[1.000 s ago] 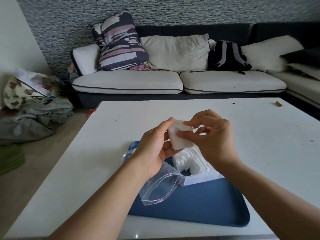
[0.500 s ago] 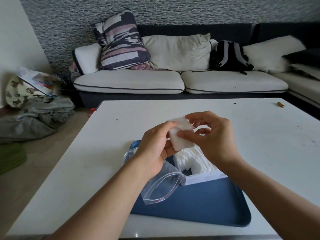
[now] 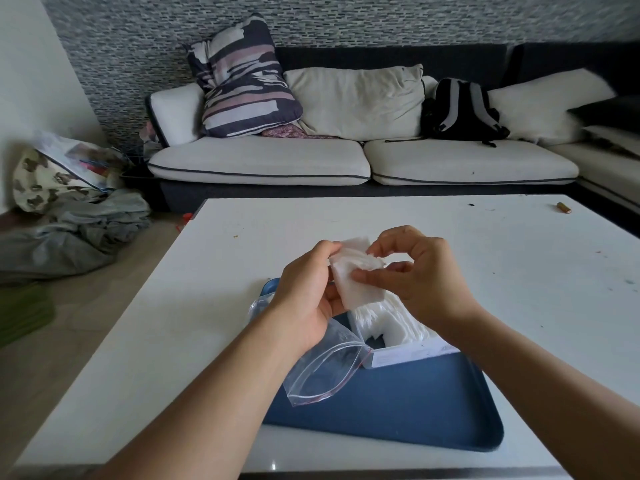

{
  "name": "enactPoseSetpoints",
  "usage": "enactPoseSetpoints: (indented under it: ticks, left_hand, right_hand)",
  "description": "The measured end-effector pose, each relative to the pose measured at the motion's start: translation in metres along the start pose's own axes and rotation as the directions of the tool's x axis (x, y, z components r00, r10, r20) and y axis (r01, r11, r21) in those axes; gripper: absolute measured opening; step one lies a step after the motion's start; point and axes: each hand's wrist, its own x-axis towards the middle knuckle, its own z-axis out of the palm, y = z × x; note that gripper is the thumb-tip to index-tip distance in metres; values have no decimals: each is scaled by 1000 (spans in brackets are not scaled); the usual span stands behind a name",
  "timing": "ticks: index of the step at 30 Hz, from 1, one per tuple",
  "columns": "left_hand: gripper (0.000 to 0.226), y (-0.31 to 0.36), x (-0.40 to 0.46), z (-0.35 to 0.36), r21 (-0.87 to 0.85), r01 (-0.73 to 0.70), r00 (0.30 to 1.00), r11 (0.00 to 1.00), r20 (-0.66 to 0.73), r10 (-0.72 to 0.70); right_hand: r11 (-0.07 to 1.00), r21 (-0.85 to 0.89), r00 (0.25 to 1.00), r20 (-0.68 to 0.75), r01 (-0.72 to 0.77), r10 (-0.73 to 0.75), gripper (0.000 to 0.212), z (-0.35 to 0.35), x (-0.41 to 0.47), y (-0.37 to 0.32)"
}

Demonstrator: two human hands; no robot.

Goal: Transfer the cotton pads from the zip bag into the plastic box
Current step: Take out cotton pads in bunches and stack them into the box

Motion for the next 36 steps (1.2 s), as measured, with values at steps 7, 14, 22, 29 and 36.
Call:
enactPoseSetpoints:
  ticks: [7, 14, 22, 29, 36]
  left_hand:
    - [25, 5, 8, -10, 120, -65, 997, 991, -28, 69]
    - [24, 6, 12, -16, 183, -127, 986, 975, -82, 144]
    - [31, 6, 4, -9, 273, -179, 980, 945, 132, 147]
    - [34, 5, 1, -7, 243, -131, 980, 961, 181, 87]
    - [31, 4, 0, -7, 264, -148, 979, 953, 175, 103]
  right_hand:
    - [971, 221, 994, 81, -90, 73, 25, -5, -2, -5]
    - [882, 408, 959, 245, -236, 144, 27, -13, -1, -4]
    - [854, 428, 944, 263, -297, 197, 27, -16, 1, 3]
    - [865, 392, 942, 244, -313, 231, 31, -16, 1, 1]
    - [878, 361, 943, 226, -314, 244, 38, -17, 2, 1]
